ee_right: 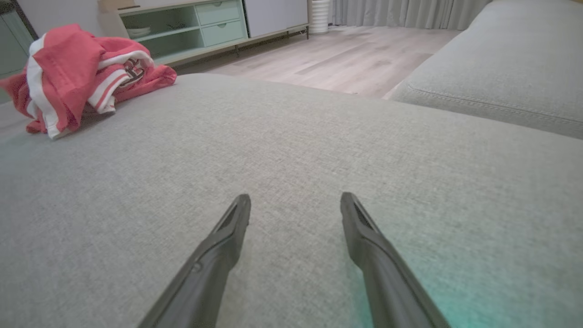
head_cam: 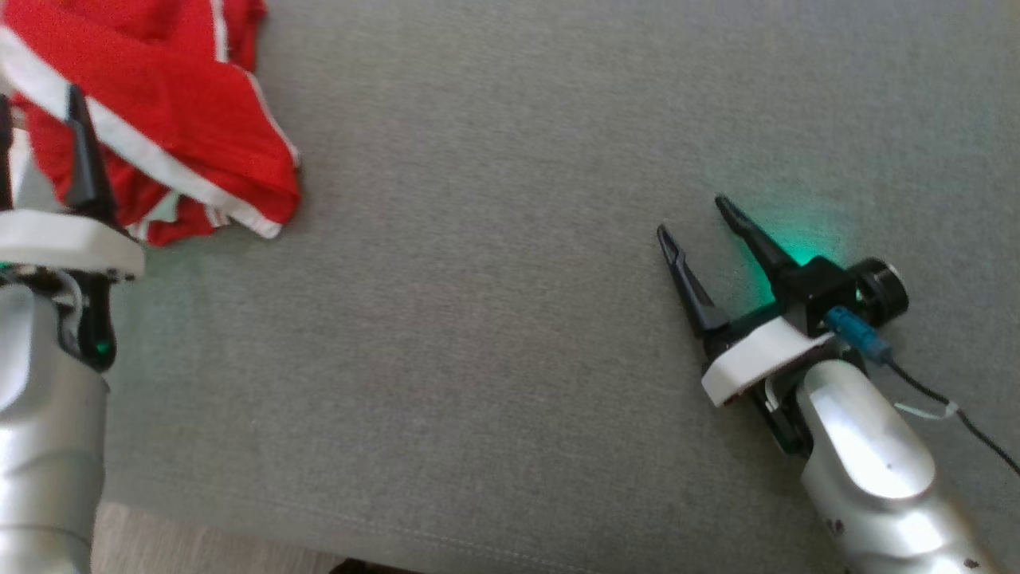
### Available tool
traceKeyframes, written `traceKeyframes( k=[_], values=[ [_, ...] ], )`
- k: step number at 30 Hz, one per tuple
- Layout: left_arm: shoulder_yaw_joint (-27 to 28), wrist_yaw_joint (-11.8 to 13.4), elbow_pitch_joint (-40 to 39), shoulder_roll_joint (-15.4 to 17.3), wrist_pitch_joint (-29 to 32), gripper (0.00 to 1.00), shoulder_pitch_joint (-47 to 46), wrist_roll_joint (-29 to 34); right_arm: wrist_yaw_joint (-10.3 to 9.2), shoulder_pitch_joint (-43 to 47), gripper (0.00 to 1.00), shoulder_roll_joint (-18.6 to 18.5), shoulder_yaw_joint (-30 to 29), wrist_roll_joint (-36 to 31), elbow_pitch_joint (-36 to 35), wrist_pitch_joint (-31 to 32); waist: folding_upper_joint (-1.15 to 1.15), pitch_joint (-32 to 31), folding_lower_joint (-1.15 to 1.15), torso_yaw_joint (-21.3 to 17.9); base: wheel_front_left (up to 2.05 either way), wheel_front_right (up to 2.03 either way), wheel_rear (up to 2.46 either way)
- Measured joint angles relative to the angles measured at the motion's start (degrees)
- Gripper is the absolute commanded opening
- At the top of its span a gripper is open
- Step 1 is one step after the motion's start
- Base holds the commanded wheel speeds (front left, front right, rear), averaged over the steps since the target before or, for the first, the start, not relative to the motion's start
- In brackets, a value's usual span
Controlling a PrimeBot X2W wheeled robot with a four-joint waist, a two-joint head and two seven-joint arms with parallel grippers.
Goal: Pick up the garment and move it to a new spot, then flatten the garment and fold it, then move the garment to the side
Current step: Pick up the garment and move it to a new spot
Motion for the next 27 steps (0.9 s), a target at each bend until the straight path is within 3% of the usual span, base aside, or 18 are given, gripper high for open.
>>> traceKeyframes(
  k=[7,12,13,14,22,27],
  values=[
    [-0.6,0.0,10.9,0.4,3.5,1.0,-4.3,-7.3,0.01,-2.0,1.0,-0.1,0.2,0.0,-2.0,-0.4,0.0,3.2,0.0,-2.9,0.0,0.0,0.0],
    [-2.3,0.0,14.4,0.1,4.0,0.97,-5.0,-10.4,0.01,-2.6,1.0,0.0,-0.1,0.0,-3.1,-0.5,0.0,4.5,0.0,-4.3,0.0,0.0,0.0],
    [-2.9,0.0,14.9,0.2,4.0,0.36,-5.4,-10.7,0.01,-2.8,1.0,0.0,-0.1,0.0,-3.1,-0.5,0.0,4.6,0.0,-4.5,0.0,0.0,0.0],
    [-3.5,0.0,15.2,0.2,3.8,0.0,-5.6,-10.9,0.01,-2.9,1.0,0.0,-0.1,0.0,-3.1,-0.5,0.0,4.6,0.0,-4.6,0.0,0.0,0.0],
    [-6.6,0.0,15.2,2.9,0.0,0.0,-7.5,-10.3,0.01,-3.0,1.0,0.6,-1.4,0.1,-0.9,-0.5,0.0,2.1,0.01,-5.6,0.0,0.0,0.0],
    [-9.5,0.0,9.1,4.4,-0.7,0.0,-10.2,-8.6,0.01,-0.4,1.0,1.7,-2.0,0.7,0.5,-0.5,0.0,-1.1,0.0,-6.7,0.0,0.0,0.0]
  ],
)
